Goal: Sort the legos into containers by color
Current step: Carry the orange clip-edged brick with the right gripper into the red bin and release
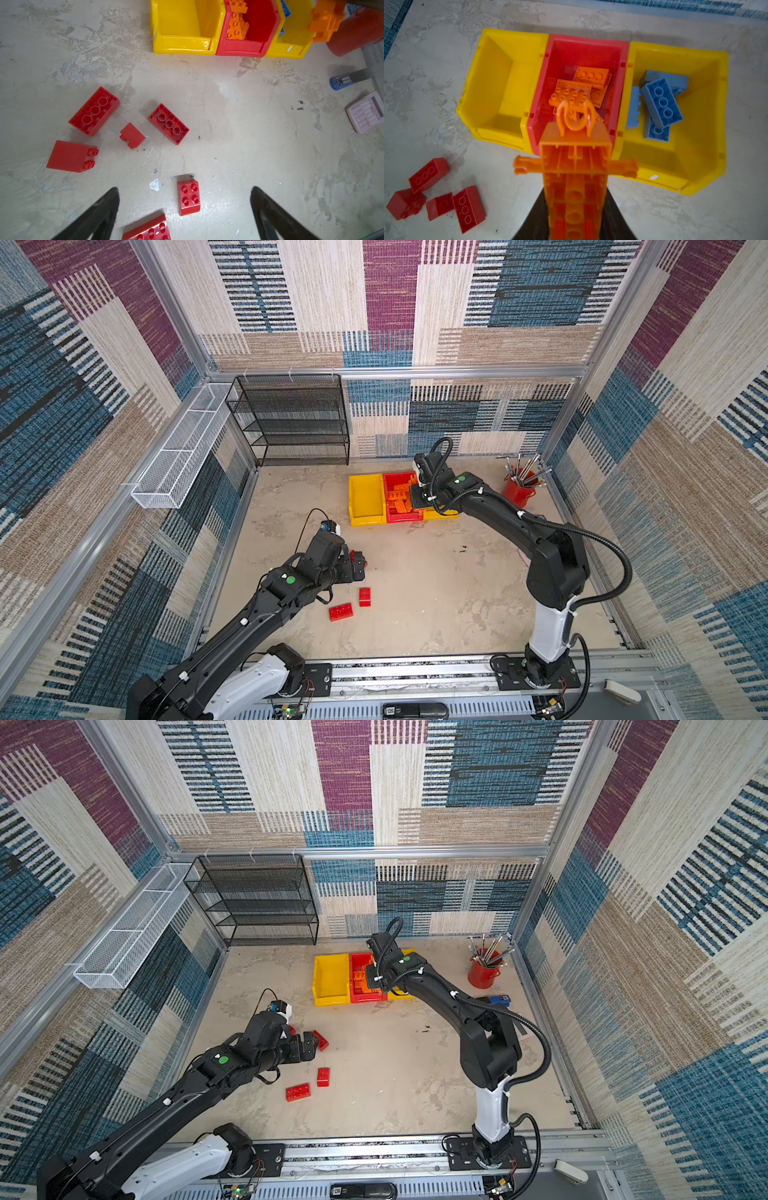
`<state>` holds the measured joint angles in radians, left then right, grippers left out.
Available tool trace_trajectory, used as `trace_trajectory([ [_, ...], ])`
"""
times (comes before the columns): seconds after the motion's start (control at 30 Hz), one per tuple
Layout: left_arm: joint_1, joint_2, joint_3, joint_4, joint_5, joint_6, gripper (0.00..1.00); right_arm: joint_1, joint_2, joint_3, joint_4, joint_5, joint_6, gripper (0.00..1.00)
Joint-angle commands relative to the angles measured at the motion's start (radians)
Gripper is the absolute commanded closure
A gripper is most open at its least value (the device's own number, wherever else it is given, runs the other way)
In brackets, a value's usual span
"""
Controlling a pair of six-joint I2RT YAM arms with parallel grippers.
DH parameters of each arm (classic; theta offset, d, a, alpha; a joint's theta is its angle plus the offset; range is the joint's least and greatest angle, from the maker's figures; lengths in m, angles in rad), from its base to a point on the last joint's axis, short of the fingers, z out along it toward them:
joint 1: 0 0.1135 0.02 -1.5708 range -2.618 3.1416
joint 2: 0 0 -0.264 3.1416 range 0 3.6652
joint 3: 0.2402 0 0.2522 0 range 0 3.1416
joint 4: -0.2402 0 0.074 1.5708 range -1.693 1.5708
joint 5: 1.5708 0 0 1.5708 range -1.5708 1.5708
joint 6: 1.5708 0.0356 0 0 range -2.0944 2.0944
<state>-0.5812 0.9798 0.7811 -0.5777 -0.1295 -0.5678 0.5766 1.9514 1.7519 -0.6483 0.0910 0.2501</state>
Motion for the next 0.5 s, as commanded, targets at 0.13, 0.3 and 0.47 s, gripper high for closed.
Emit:
trace_trajectory([
  [0.13, 0.036, 0.078, 0.057, -0.041, -0.010, 0.024, 0.01, -0.029, 0.201, 0.245, -0.011, 0.010, -0.092, 0.74],
  [0.3, 0.066, 0.078, 0.056, -0.051, -0.012, 0.033, 0.01, -0.043, 0.312, 0.367, -0.037, 0.007, -0.106, 0.74],
  [0.47, 0.097, 0.083, 0.051, -0.052, 0.008, 0.037, 0.01, -0.054, 0.417, 0.503, -0.070, -0.016, -0.114, 0.74],
])
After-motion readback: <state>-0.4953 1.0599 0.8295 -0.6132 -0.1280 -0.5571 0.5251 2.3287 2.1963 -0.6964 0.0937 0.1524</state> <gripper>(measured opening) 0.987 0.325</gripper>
